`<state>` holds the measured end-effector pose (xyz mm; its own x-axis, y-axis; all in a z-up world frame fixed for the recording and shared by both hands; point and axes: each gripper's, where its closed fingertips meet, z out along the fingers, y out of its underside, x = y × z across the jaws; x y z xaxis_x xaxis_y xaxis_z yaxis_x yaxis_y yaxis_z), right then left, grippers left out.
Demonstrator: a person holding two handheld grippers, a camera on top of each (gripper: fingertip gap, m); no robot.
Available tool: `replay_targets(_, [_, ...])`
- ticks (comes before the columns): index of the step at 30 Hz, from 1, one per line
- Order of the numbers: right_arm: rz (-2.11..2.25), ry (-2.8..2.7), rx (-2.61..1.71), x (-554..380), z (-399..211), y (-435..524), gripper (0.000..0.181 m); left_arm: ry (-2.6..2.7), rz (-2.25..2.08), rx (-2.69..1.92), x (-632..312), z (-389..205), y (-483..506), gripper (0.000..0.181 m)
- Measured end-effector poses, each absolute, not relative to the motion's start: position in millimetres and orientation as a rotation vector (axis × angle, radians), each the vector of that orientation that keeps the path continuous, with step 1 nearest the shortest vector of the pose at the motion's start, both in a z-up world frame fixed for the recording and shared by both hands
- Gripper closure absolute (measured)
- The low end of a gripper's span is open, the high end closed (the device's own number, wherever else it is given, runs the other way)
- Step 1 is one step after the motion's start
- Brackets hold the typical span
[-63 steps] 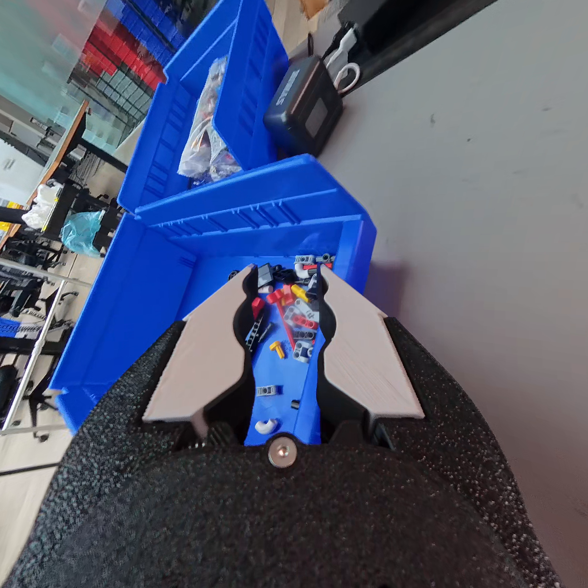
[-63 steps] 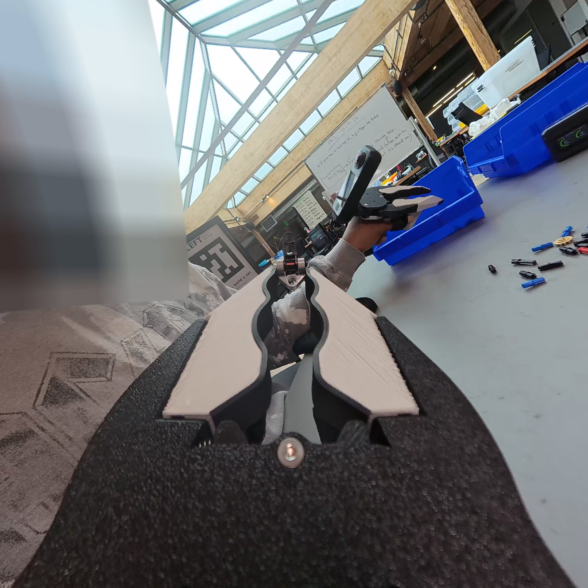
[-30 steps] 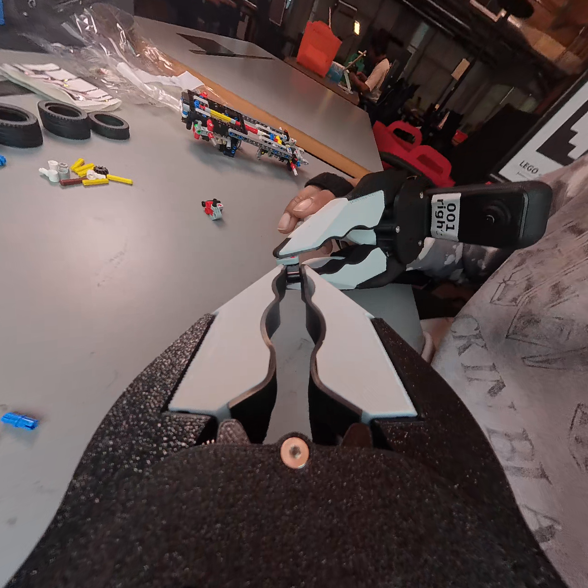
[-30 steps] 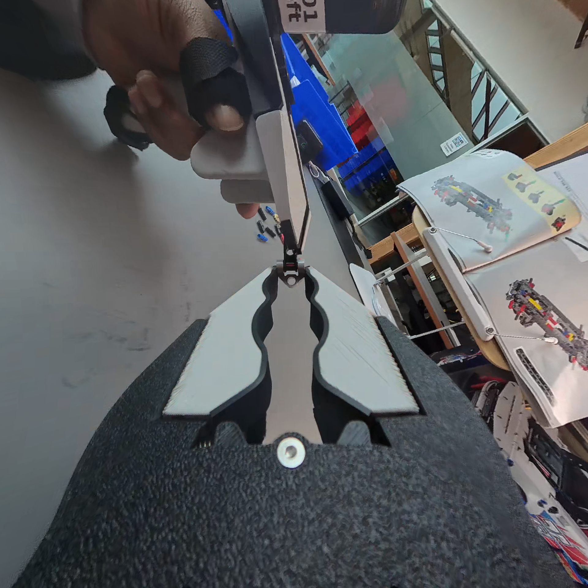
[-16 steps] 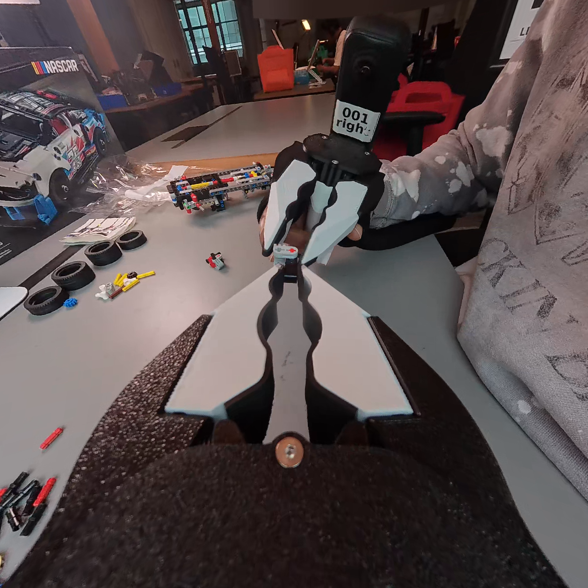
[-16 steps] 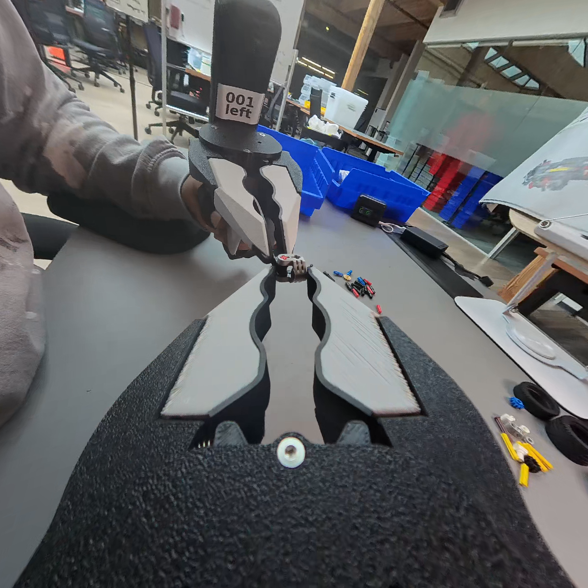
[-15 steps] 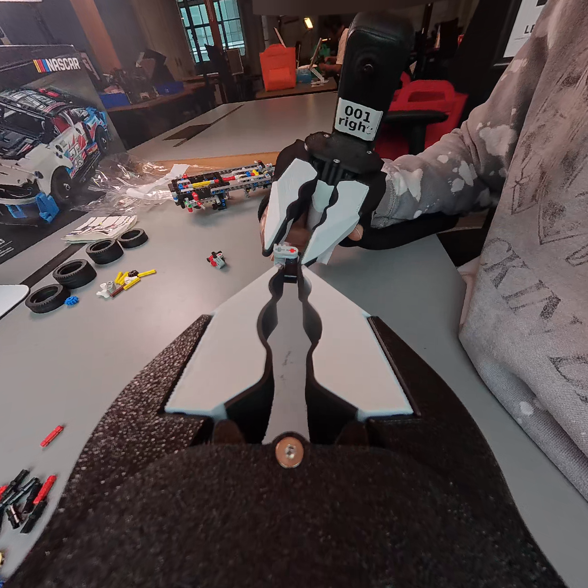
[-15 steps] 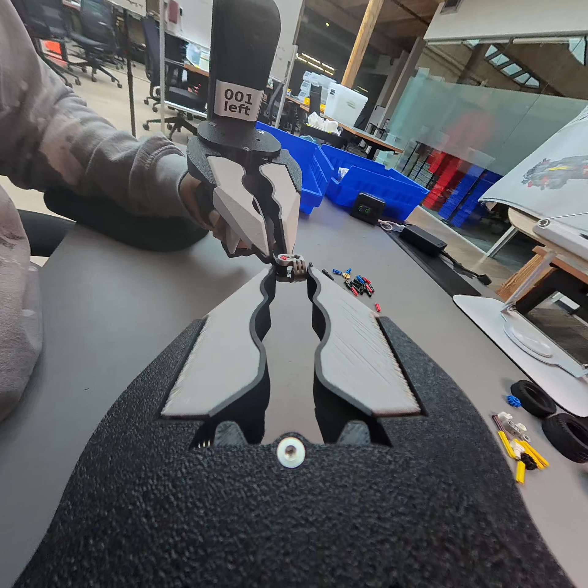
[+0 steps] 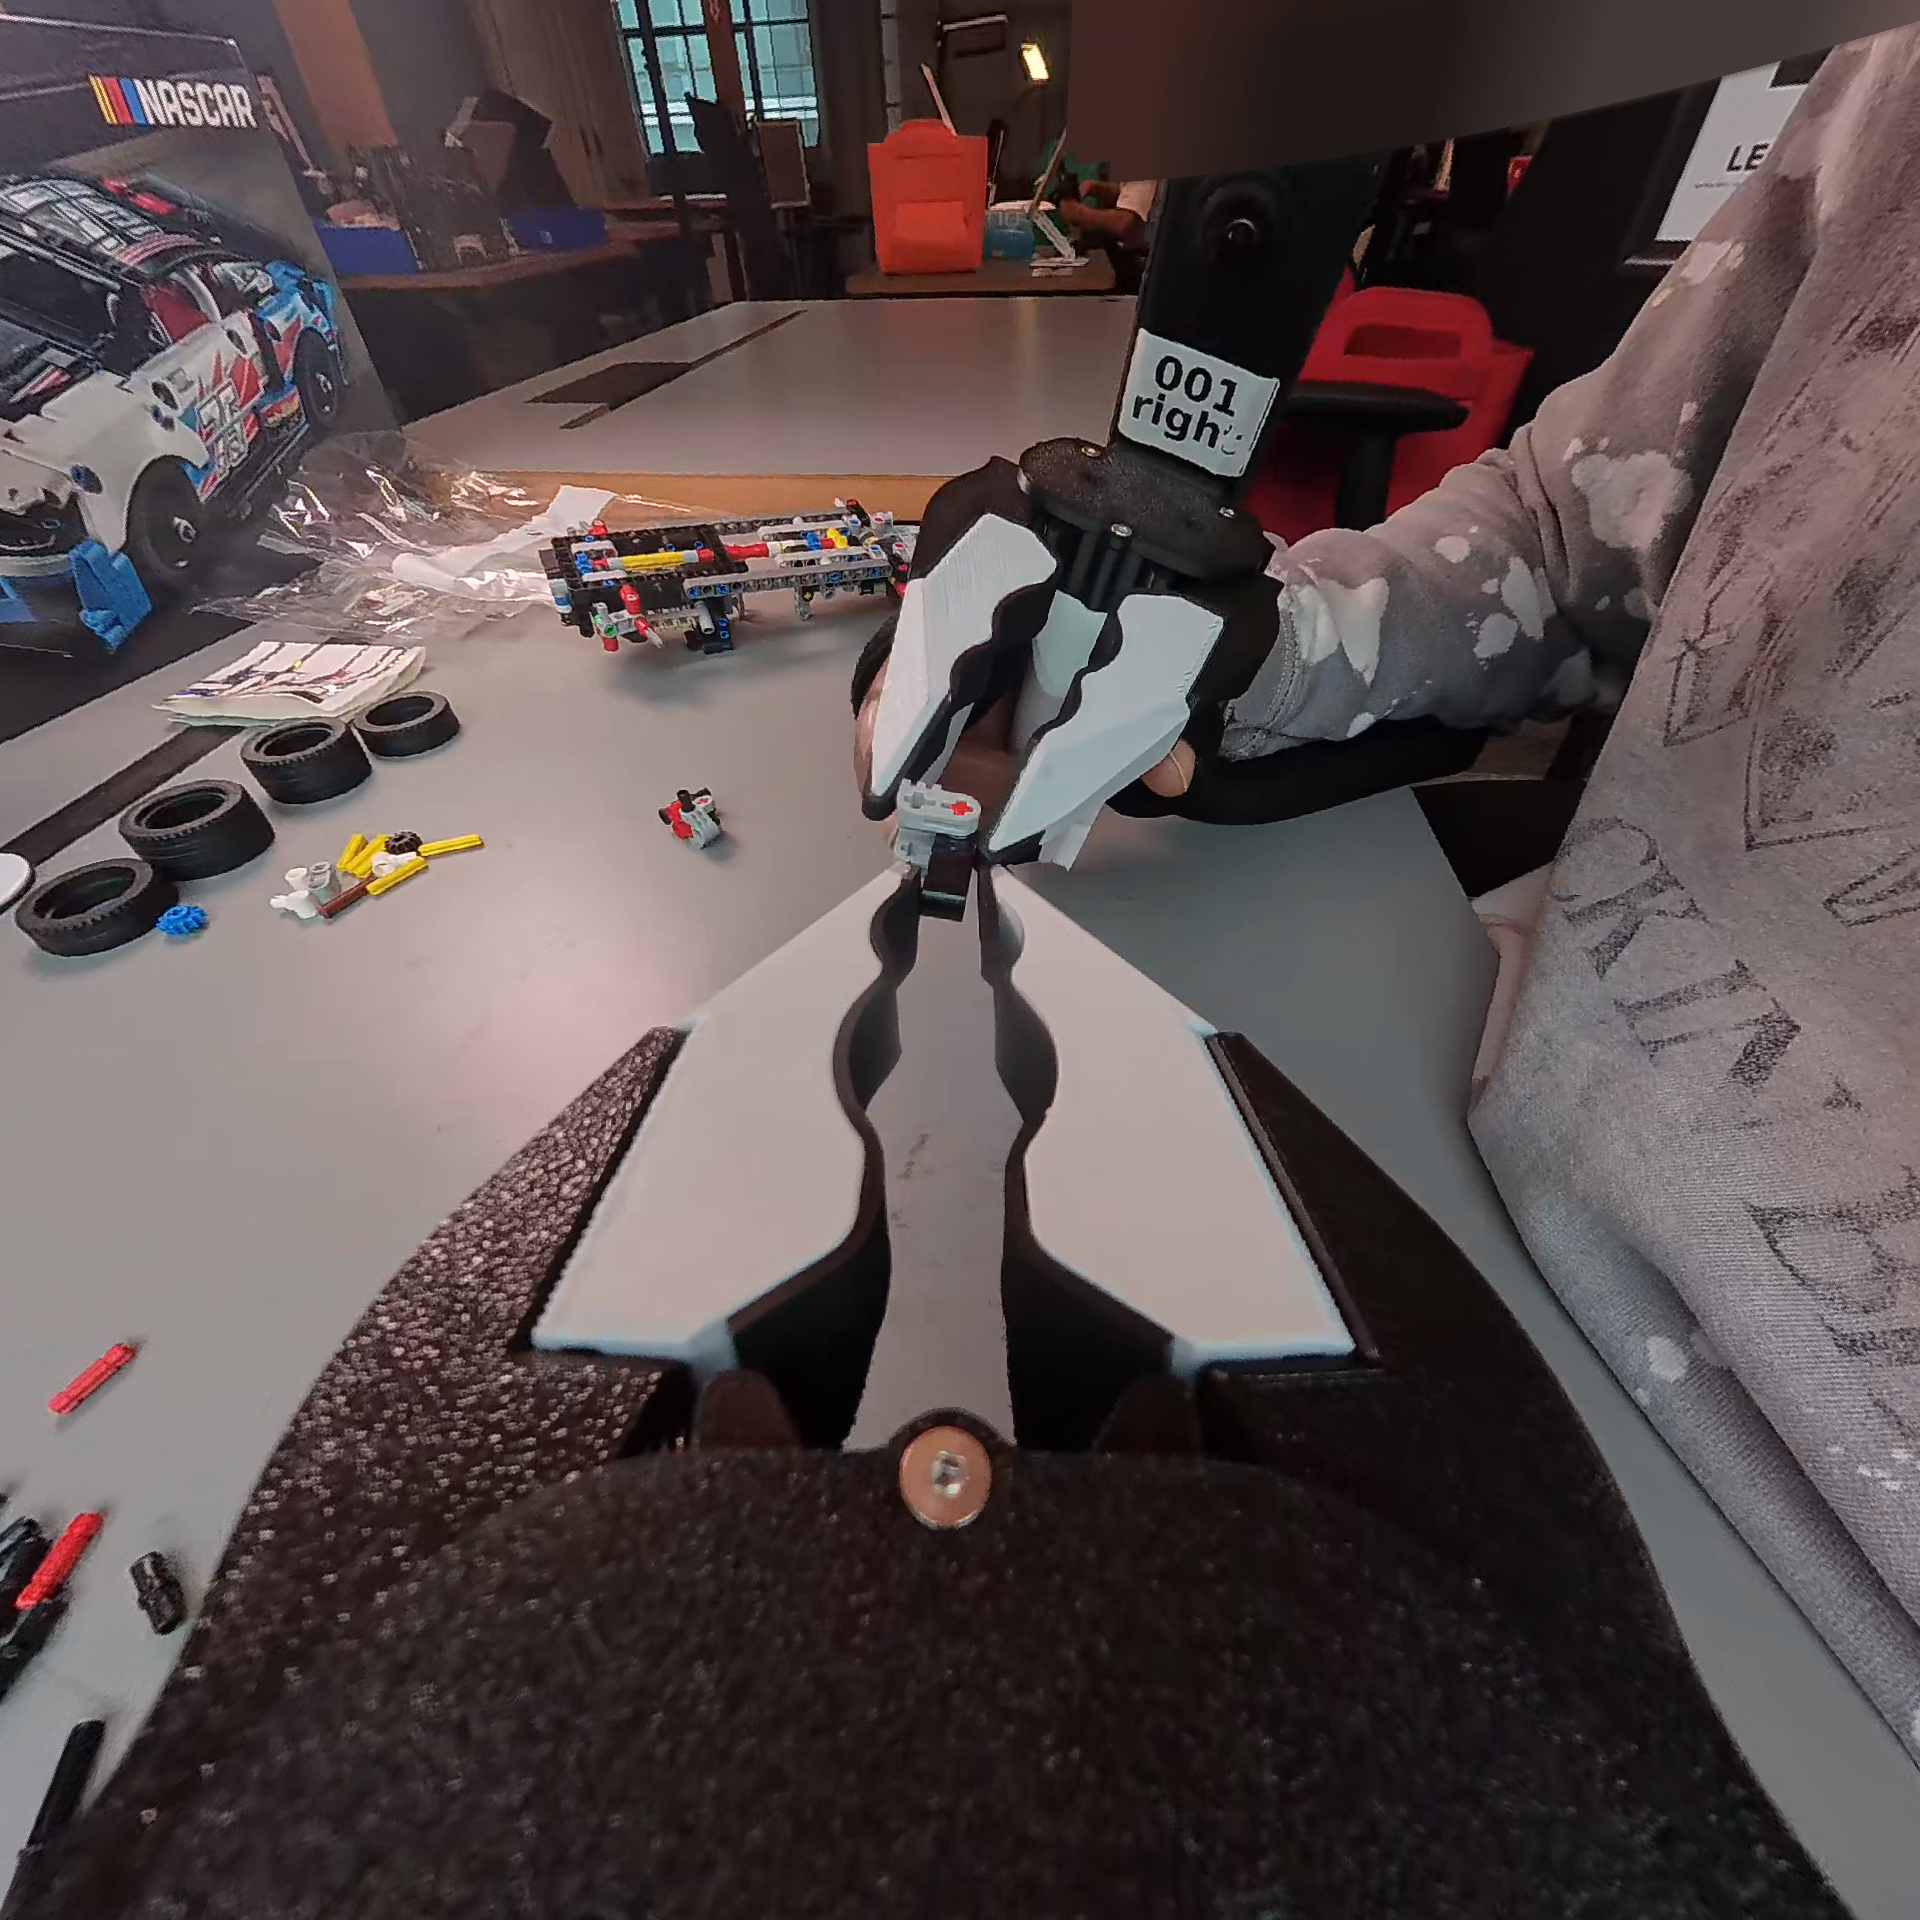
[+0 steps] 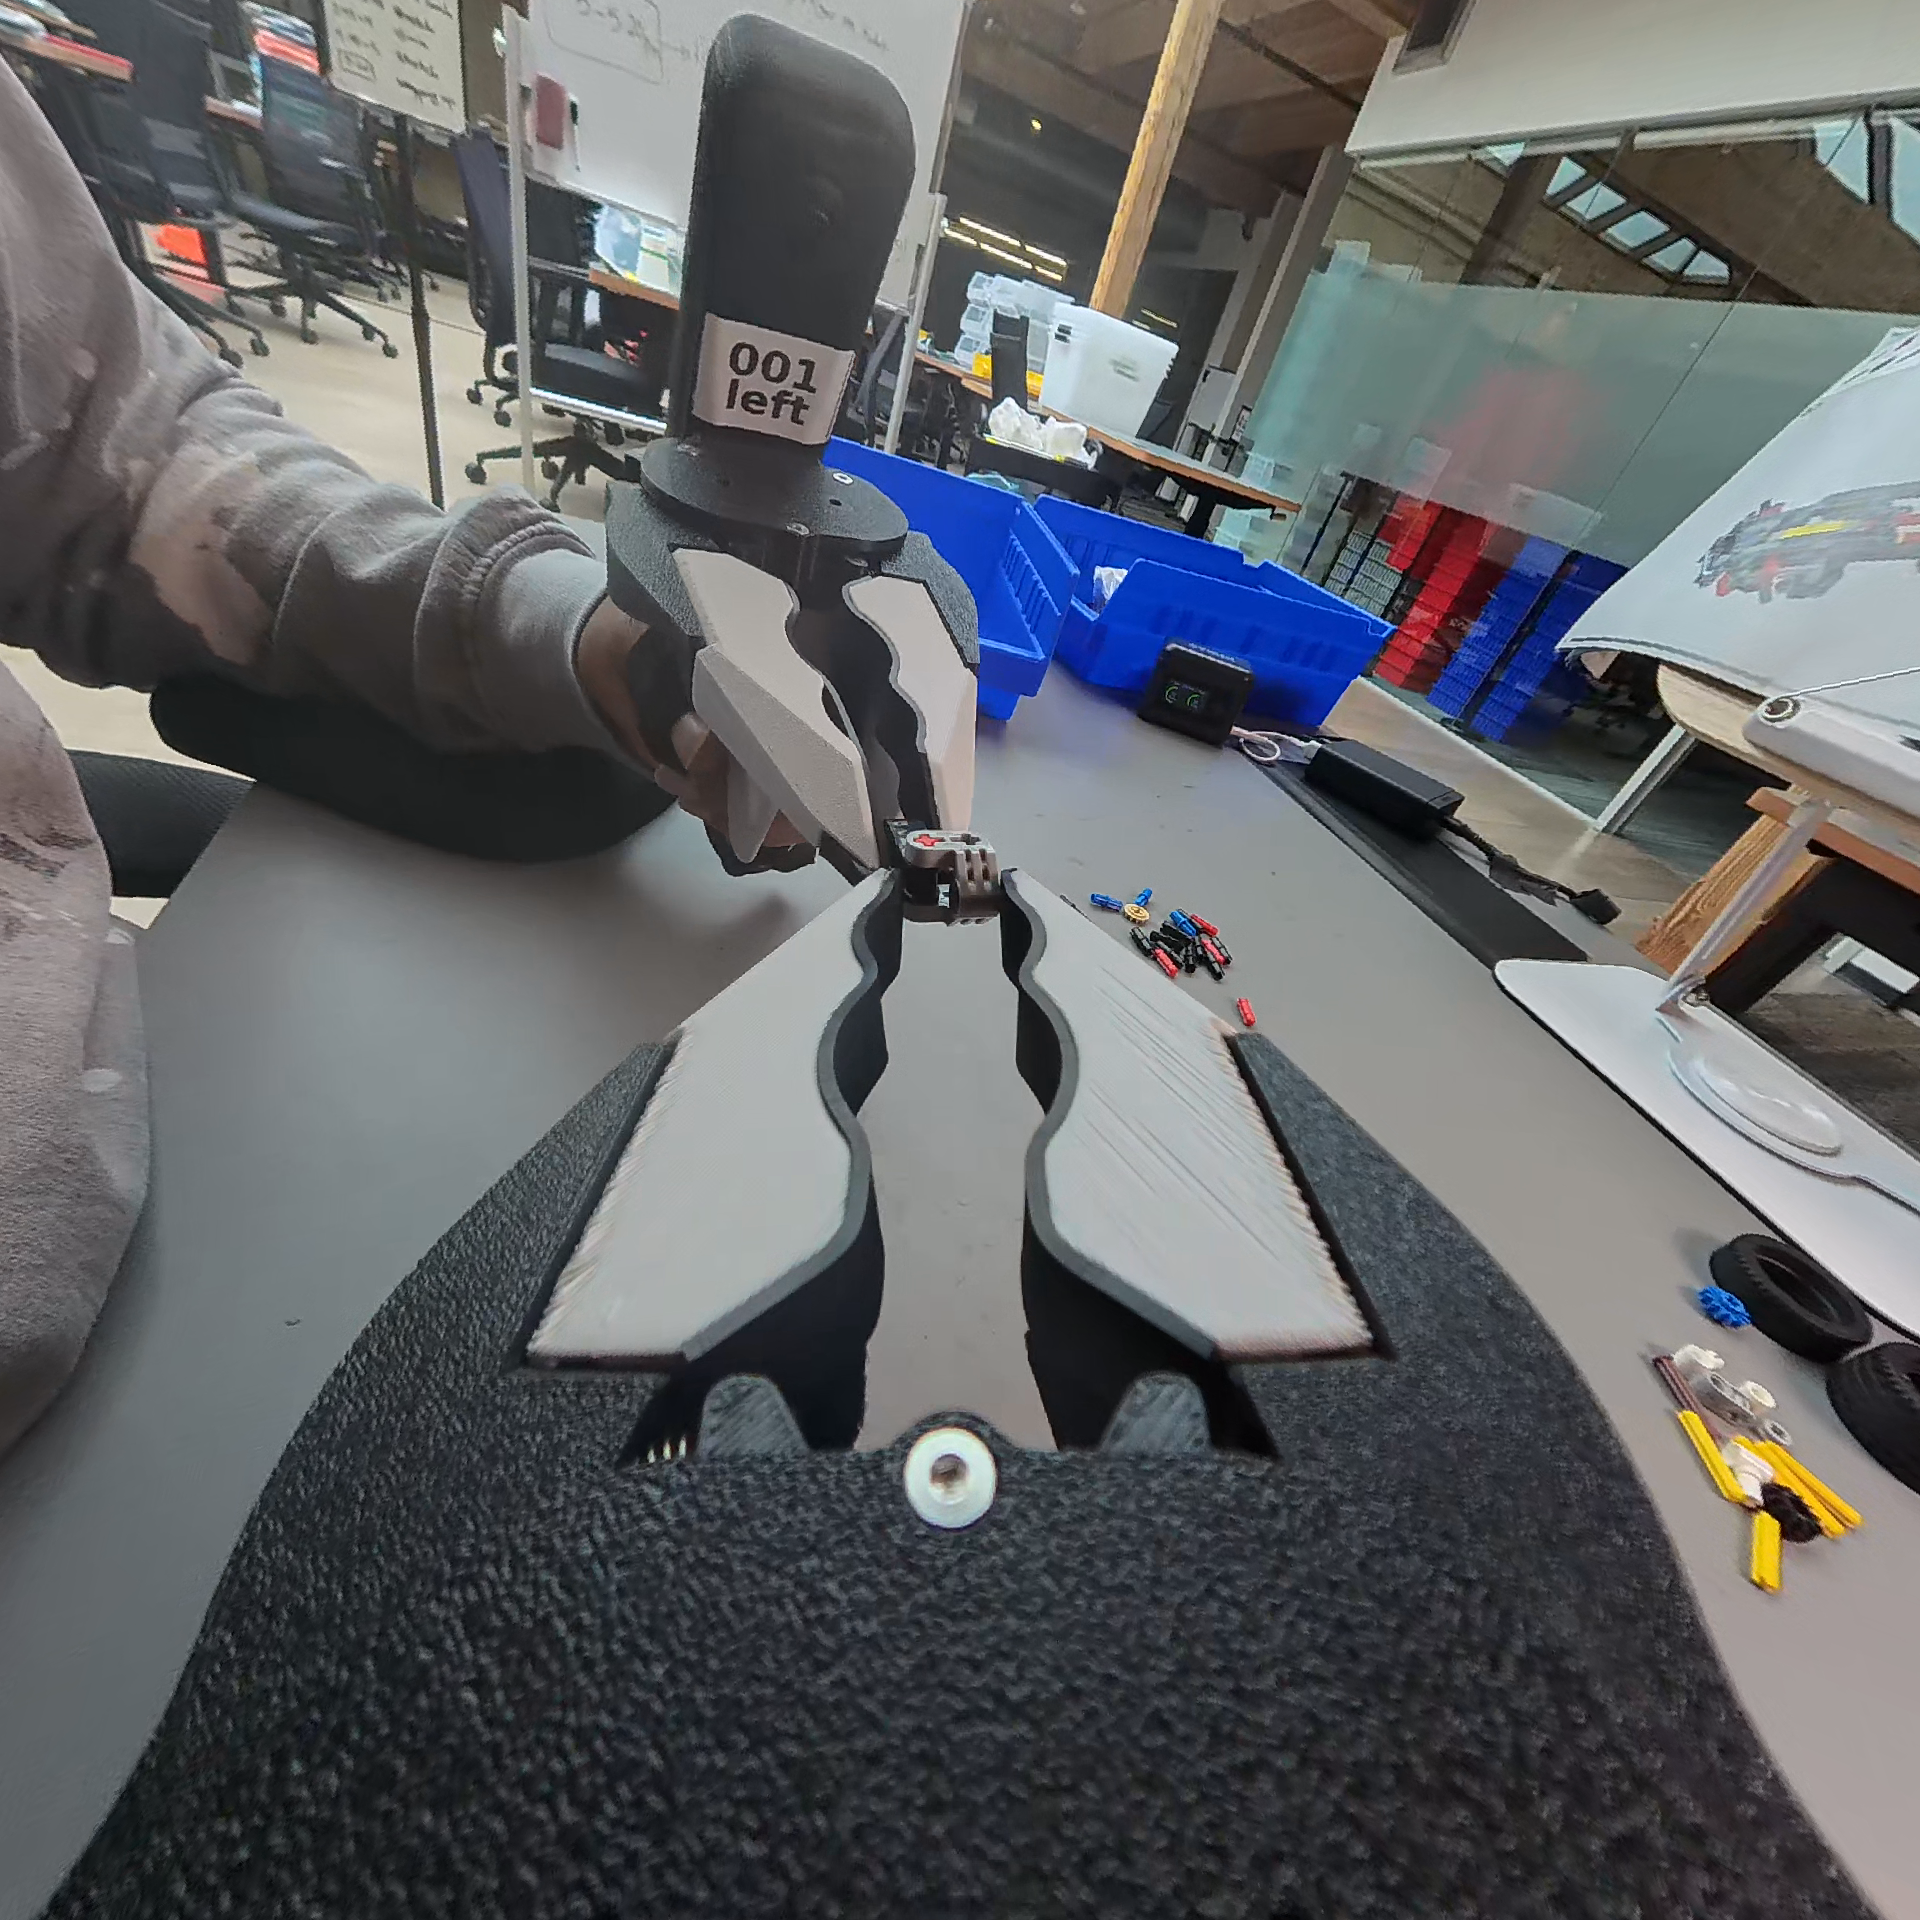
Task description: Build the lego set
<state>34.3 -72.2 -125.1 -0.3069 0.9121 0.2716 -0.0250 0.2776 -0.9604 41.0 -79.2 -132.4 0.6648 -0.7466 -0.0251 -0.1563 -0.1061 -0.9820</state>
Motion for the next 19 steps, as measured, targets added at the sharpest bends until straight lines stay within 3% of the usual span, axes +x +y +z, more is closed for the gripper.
replay_targets(7, [1.326,-1.581,-0.962,32,-124,-63,0.160,0.708,-0.612,-1.678,37,-135,-74,0.173])
replay_targets(11, [1.208,-1.480,-1.197,28,-113,21,0.153,0.661,-0.560,-1.737,21,-141,-68,0.173])
replay_targets(16, [0.749,-1.567,-1.569,33,-164,138,0.156,0.689,-0.509,-1.989,9,-189,-69,0.174])
replay_targets(19, [0.715,-1.609,-1.721,22,-191,158,0.157,0.700,-0.499,-2.070,6,-204,-71,0.174])
